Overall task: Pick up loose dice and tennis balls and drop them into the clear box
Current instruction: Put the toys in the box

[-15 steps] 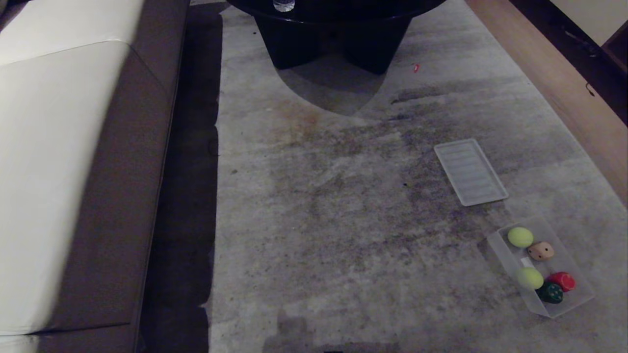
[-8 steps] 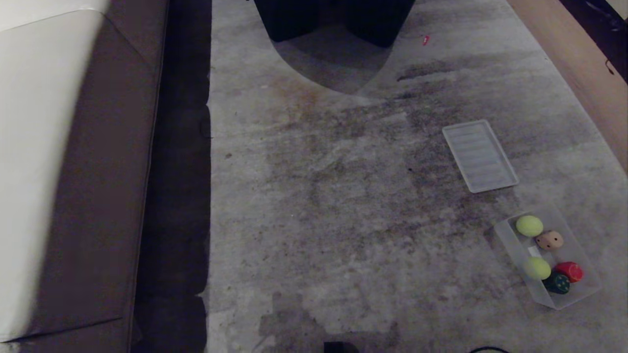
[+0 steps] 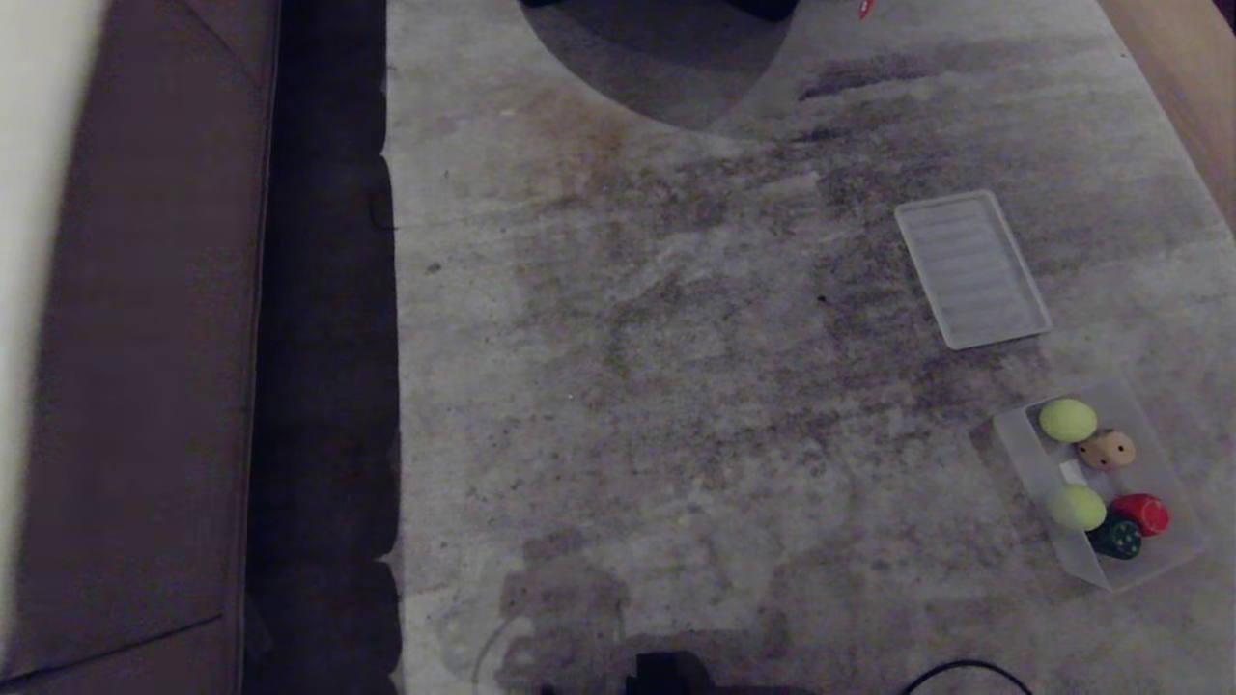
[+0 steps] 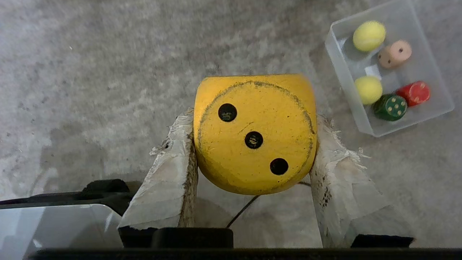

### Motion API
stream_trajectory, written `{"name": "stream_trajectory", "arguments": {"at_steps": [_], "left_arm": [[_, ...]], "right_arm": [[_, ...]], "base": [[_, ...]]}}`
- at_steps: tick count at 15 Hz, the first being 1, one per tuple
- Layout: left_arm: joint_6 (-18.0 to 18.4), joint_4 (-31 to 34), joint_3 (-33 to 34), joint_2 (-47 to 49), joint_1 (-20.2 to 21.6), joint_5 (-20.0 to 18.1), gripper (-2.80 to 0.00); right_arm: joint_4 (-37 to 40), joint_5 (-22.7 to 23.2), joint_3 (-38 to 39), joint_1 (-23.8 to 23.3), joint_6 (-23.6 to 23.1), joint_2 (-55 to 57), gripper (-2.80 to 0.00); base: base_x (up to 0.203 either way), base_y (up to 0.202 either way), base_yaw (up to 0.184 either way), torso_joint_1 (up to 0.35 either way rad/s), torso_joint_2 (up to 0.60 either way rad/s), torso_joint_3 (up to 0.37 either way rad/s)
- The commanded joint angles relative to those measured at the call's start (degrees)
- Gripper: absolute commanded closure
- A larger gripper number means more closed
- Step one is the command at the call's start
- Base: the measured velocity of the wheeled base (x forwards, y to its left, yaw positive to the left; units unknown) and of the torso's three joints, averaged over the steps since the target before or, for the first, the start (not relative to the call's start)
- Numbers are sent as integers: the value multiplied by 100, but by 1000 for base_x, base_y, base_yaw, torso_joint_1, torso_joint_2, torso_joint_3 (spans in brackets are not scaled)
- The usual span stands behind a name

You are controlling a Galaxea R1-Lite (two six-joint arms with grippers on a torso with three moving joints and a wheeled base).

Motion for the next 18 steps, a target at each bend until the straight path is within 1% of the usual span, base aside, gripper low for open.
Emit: {"name": "stream_trajectory", "arguments": {"at_steps": [1,11,18], "left_arm": [[-6,-3,9,9,0,4,0],[-6,-3,9,9,0,4,0],[20,6,9,9,0,-5,0]], "right_arm": [[3,0,1,2,-1,-6,0],[3,0,1,2,-1,-5,0],[3,0,1,2,7,-1,0]], "base": [[0,0,0,6,1,-191],[0,0,0,3,3,-188],[0,0,0,0,2,-25]]}}
